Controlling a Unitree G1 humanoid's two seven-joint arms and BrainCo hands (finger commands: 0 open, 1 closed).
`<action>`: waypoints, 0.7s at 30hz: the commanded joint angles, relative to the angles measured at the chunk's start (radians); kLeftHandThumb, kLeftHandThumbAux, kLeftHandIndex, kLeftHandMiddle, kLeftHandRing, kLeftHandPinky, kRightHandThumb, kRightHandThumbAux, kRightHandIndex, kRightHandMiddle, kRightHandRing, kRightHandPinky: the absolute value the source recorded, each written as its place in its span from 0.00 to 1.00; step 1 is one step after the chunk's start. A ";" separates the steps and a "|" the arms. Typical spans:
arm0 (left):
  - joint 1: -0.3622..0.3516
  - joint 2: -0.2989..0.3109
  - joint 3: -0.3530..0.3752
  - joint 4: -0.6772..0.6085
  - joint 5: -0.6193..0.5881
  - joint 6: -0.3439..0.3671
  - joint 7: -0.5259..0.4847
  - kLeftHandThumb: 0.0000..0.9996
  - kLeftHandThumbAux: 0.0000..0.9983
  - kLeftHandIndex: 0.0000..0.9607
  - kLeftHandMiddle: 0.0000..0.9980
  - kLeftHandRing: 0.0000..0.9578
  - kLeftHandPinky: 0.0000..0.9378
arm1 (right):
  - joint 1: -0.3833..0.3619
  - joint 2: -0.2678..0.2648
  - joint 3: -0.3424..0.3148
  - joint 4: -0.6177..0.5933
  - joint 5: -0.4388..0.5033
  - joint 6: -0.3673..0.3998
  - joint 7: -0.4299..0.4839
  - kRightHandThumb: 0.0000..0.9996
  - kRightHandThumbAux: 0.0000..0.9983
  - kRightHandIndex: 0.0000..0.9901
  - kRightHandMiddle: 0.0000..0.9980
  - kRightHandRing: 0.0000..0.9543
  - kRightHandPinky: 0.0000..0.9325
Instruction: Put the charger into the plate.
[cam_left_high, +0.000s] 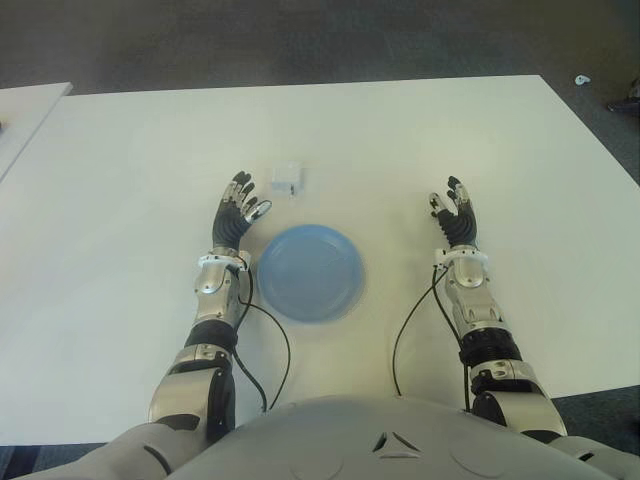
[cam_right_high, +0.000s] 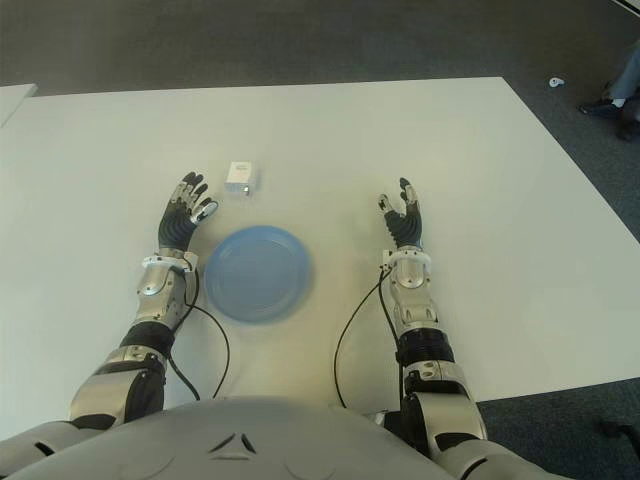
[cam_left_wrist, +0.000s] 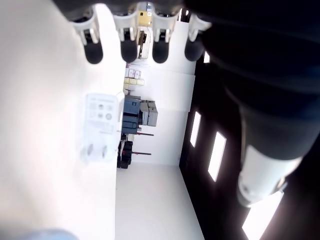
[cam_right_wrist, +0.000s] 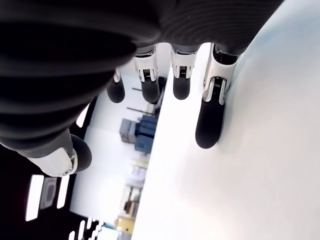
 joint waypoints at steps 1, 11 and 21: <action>0.062 -0.032 -0.021 -0.090 0.018 0.121 0.070 0.22 0.76 0.02 0.09 0.08 0.12 | 0.025 0.023 0.011 0.031 0.002 0.016 0.008 0.32 0.50 0.02 0.01 0.02 0.10; 0.042 -0.035 -0.078 -0.297 0.127 0.249 0.219 0.38 0.69 0.05 0.12 0.13 0.17 | 0.023 0.032 0.015 0.031 -0.001 0.019 -0.001 0.30 0.49 0.02 0.01 0.03 0.10; -0.056 0.021 -0.142 -0.498 0.318 0.489 0.370 0.55 0.54 0.12 0.16 0.18 0.22 | 0.044 0.037 0.018 0.012 -0.001 0.013 -0.001 0.32 0.51 0.03 0.01 0.02 0.10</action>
